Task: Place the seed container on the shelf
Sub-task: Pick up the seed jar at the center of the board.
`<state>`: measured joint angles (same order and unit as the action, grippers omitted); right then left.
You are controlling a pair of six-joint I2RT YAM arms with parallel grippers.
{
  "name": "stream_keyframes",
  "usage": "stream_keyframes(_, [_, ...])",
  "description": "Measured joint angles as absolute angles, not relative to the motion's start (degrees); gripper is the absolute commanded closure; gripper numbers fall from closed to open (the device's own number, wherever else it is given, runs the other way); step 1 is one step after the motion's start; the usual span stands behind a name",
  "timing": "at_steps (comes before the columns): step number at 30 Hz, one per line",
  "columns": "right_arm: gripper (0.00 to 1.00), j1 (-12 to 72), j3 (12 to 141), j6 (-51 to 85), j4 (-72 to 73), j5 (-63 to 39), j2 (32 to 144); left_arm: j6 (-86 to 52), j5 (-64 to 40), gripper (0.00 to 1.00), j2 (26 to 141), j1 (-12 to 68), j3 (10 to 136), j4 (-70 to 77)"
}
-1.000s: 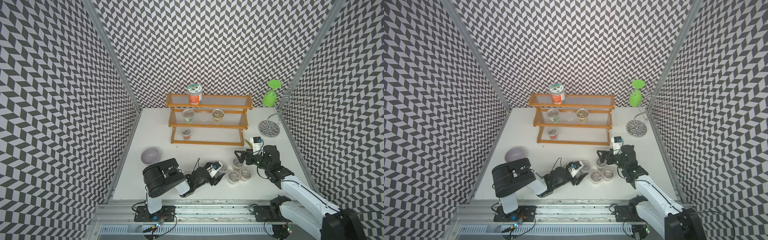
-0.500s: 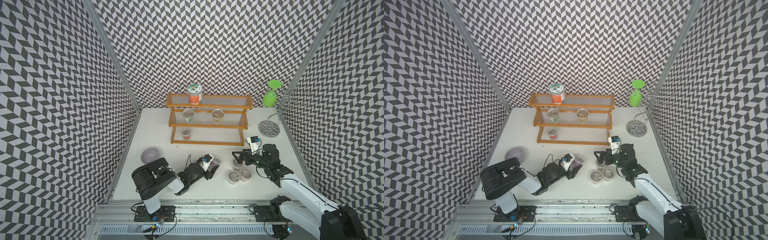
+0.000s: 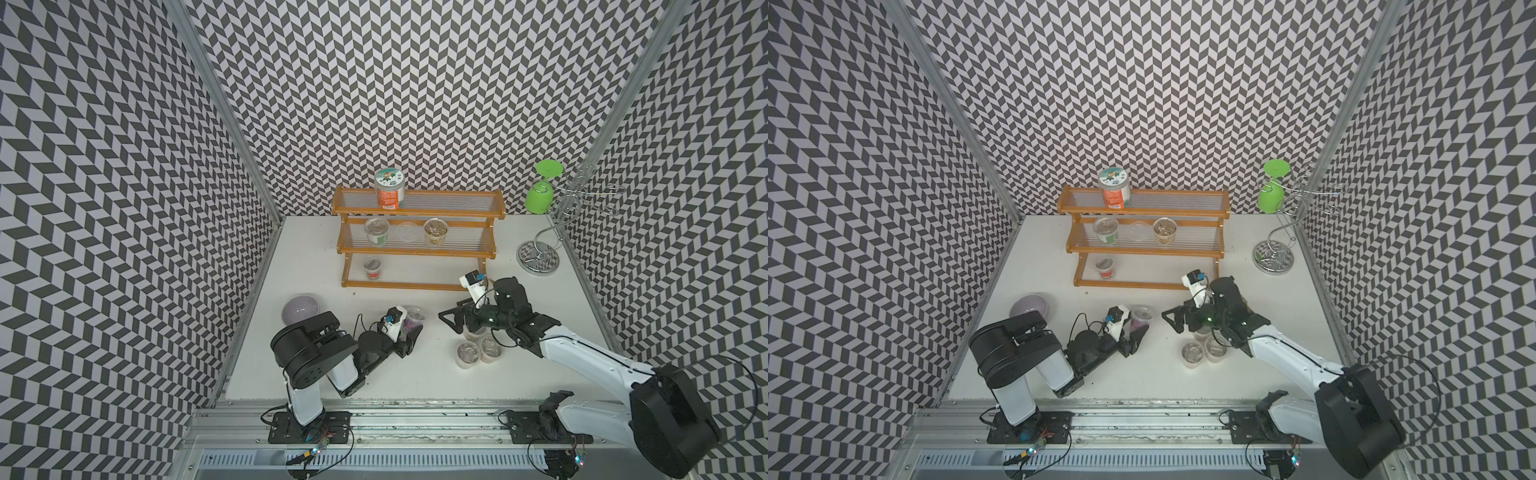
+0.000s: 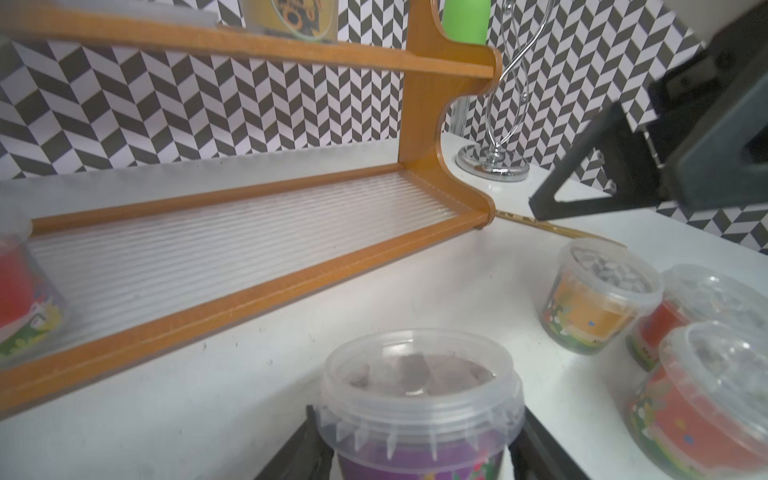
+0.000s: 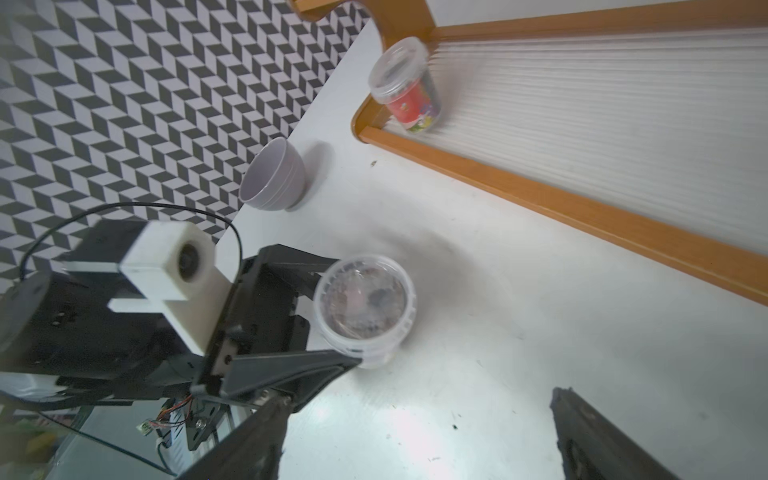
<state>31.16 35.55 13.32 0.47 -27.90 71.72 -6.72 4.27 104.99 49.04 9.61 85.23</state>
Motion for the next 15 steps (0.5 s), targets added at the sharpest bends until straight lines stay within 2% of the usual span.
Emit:
stream_keyframes(4, [0.03,36.42,39.81,13.02,-1.45,-25.87,77.21,-6.24,4.16,0.32,106.89,49.19,8.12,88.42])
stream_keyframes(15, [0.07,41.6,47.44,14.15,-1.76,-24.99,90.54,-3.7,4.1,0.33,108.47,50.65,8.51,90.65])
